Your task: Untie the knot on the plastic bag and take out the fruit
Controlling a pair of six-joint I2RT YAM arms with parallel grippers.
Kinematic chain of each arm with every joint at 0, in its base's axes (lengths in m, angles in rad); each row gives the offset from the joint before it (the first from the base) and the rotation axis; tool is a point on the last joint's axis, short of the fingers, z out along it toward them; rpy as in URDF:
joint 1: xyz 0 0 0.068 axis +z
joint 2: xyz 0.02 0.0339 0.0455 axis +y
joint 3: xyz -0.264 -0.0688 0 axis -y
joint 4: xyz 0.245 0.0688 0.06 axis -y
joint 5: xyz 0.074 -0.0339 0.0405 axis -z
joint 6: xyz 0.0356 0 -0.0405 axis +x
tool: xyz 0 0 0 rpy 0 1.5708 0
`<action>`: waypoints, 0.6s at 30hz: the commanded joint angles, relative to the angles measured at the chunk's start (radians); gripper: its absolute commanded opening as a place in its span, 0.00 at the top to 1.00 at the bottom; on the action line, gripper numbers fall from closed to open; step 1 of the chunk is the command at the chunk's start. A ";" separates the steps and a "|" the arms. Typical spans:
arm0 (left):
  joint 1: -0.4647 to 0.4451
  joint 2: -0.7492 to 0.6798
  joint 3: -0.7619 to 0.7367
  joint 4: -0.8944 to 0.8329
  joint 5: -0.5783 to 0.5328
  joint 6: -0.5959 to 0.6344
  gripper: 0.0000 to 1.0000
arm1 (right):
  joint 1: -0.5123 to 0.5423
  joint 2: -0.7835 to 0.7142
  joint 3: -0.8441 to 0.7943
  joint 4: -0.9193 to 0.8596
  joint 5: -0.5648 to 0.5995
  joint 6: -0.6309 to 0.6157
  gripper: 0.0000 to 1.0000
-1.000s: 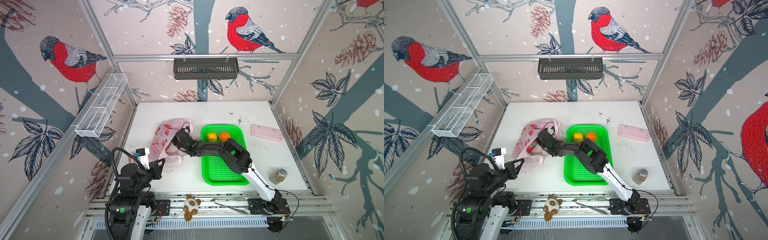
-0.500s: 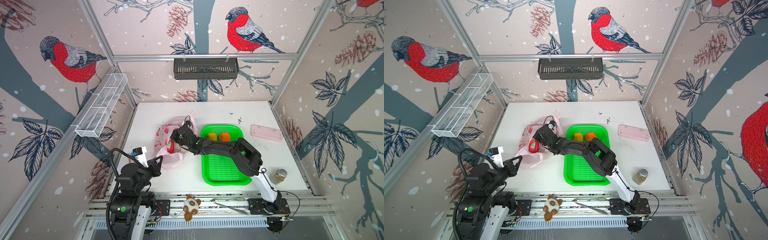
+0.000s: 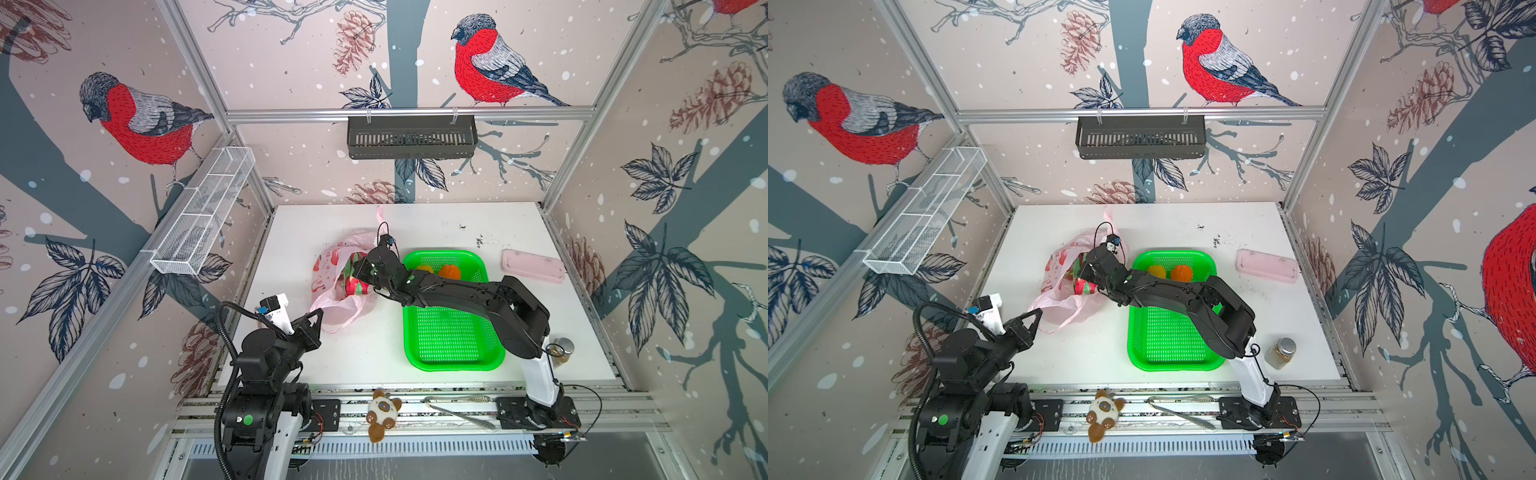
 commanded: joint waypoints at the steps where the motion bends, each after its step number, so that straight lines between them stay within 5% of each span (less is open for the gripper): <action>1: 0.000 0.001 -0.002 0.030 -0.022 -0.030 1.00 | 0.001 -0.031 -0.021 0.016 0.024 -0.016 0.94; 9: 0.000 0.067 -0.015 0.140 0.021 -0.037 1.00 | -0.004 -0.023 -0.019 -0.039 0.053 0.021 0.92; 18: 0.000 0.132 -0.079 0.247 0.124 -0.097 1.00 | -0.010 0.061 0.123 -0.202 -0.028 -0.048 0.60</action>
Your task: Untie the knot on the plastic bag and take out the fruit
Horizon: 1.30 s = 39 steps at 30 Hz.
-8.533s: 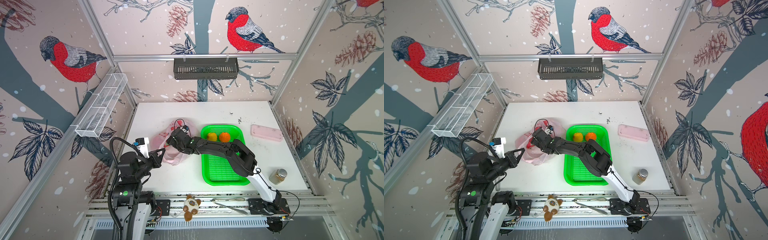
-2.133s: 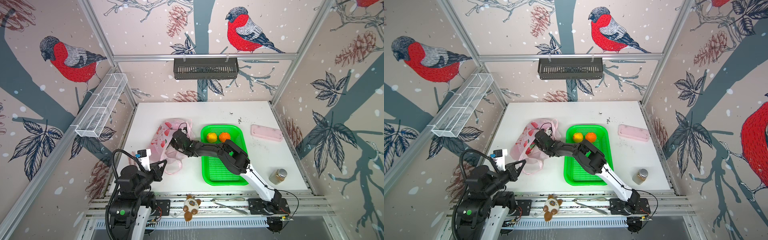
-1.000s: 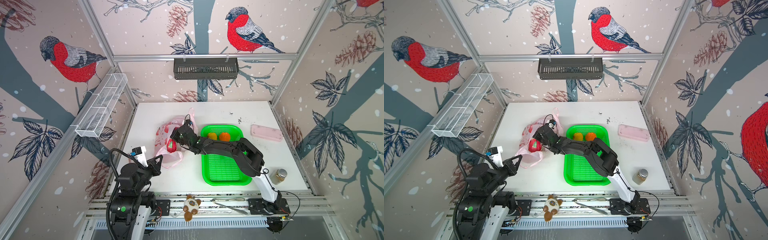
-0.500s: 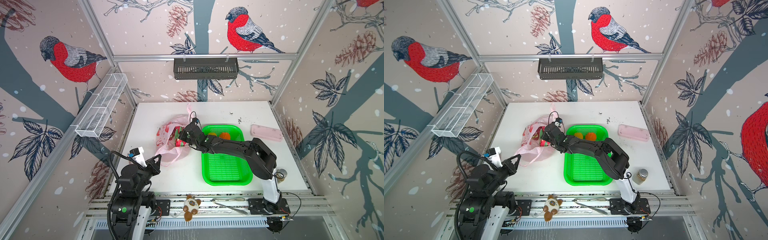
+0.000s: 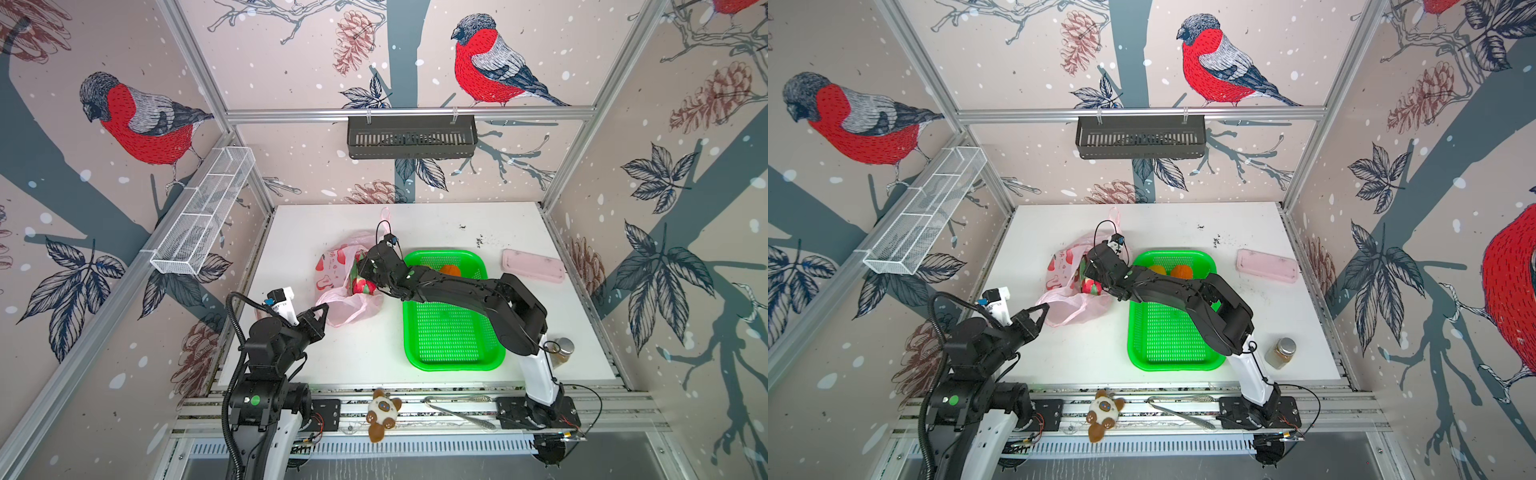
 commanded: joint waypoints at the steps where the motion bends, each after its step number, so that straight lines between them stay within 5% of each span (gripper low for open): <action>1: -0.001 0.027 -0.014 0.112 0.054 -0.033 1.00 | 0.013 0.006 0.040 -0.089 -0.036 -0.064 0.57; 7: 0.000 0.100 -0.029 0.206 0.053 -0.035 1.00 | 0.051 -0.048 0.056 -0.230 0.023 -0.176 0.37; 16: 0.000 0.197 -0.075 0.296 0.029 -0.034 1.00 | 0.128 -0.120 0.069 -0.422 0.042 -0.337 0.27; 26: -0.001 0.198 -0.137 0.323 -0.023 -0.064 1.00 | 0.165 -0.114 -0.045 -0.409 -0.009 -0.343 0.28; 30: 0.000 0.200 -0.145 0.334 -0.024 -0.064 1.00 | 0.148 -0.115 -0.048 -0.388 0.040 -0.348 0.50; 39: 0.000 0.212 -0.157 0.363 -0.028 -0.065 1.00 | 0.053 -0.021 0.151 -0.393 0.031 -0.423 0.57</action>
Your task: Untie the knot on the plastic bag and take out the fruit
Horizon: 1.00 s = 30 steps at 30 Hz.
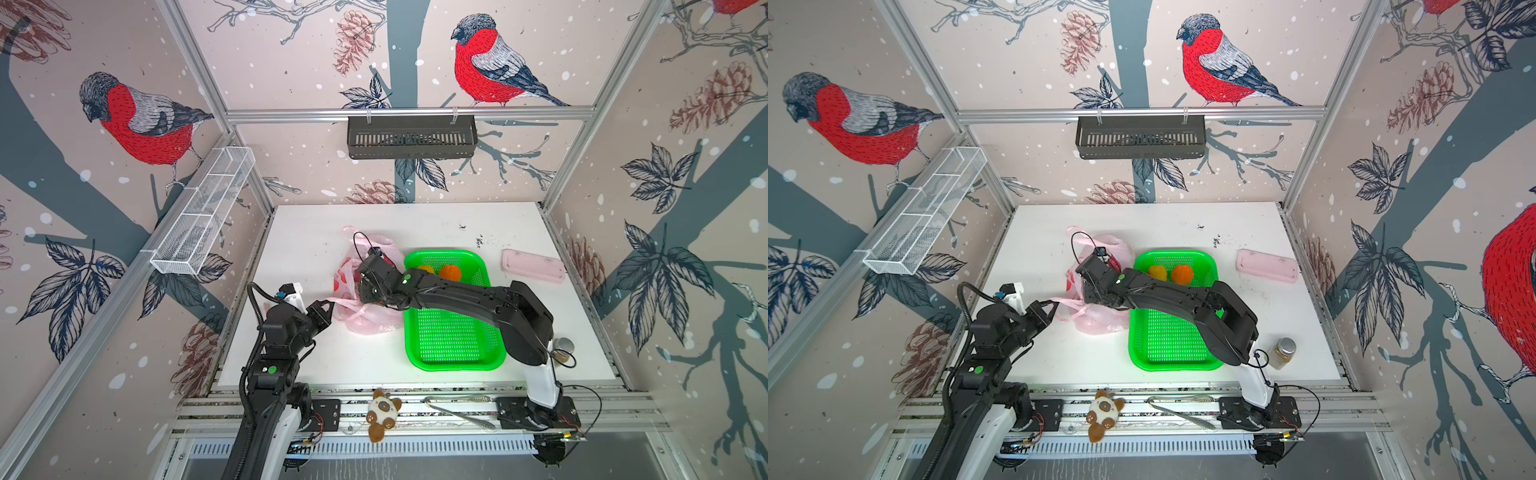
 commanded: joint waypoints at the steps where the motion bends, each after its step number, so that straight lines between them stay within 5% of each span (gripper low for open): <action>1: 0.000 0.005 -0.011 0.080 -0.008 -0.008 1.00 | -0.025 0.048 0.099 -0.005 0.012 -0.052 0.60; 13: 0.000 -0.025 -0.003 0.102 -0.011 -0.022 1.00 | -0.094 0.189 0.330 -0.016 0.021 0.017 0.81; 17: -0.001 -0.054 -0.016 0.074 -0.016 -0.028 1.00 | -0.096 0.169 0.365 -0.090 0.010 -0.056 0.70; 22: -0.001 -0.060 -0.060 0.104 -0.024 -0.044 1.00 | -0.066 0.009 0.157 -0.128 -0.057 -0.127 0.66; 30: -0.001 -0.068 -0.095 0.136 -0.030 -0.061 1.00 | -0.004 -0.079 -0.078 -0.097 -0.112 -0.109 0.74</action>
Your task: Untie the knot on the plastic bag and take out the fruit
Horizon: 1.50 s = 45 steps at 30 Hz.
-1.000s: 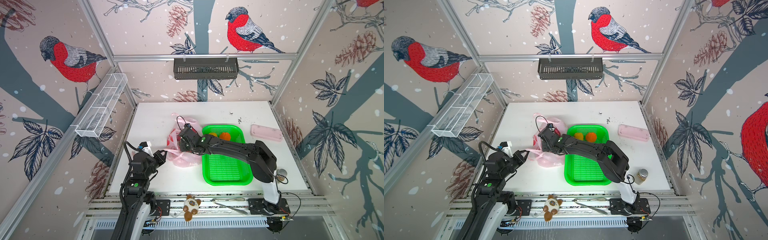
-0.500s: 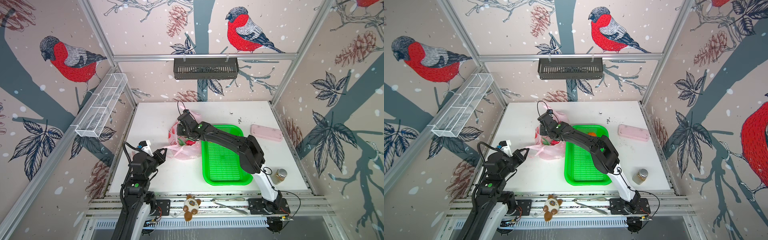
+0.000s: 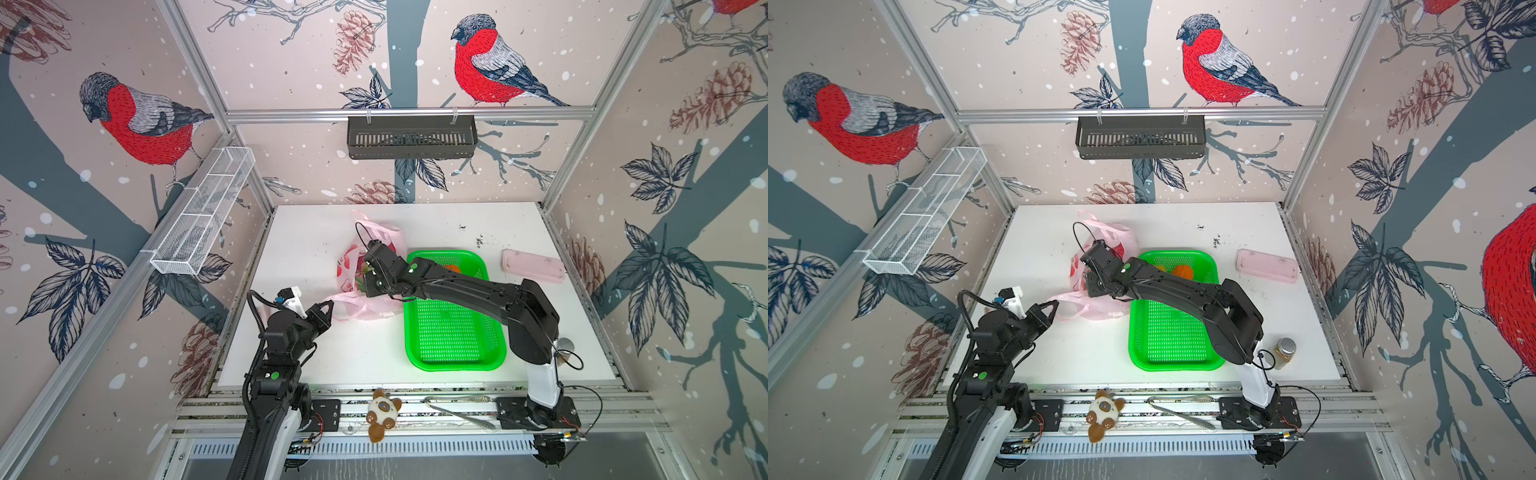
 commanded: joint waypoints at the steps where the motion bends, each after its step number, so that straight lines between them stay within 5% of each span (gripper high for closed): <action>1: 0.001 -0.009 -0.009 0.060 -0.005 -0.016 1.00 | 0.017 -0.021 -0.058 0.011 -0.028 0.008 0.75; 9: 0.000 -0.011 -0.035 0.064 -0.002 -0.003 1.00 | 0.042 -0.004 -0.135 0.006 -0.010 0.039 0.76; 16: 0.000 -0.031 -0.086 0.077 -0.030 -0.005 1.00 | 0.052 0.013 -0.027 -0.103 0.090 -0.042 0.74; 24: 0.000 -0.044 -0.138 0.086 -0.041 -0.003 1.00 | 0.057 0.074 0.275 -0.308 0.153 -0.281 0.56; 30: 0.000 -0.045 -0.139 0.092 -0.032 -0.001 1.00 | 0.056 0.199 0.444 -0.367 0.202 -0.370 0.53; 45: 0.000 -0.043 -0.113 0.066 0.014 0.023 1.00 | 0.028 0.226 0.463 -0.470 0.263 -0.522 0.19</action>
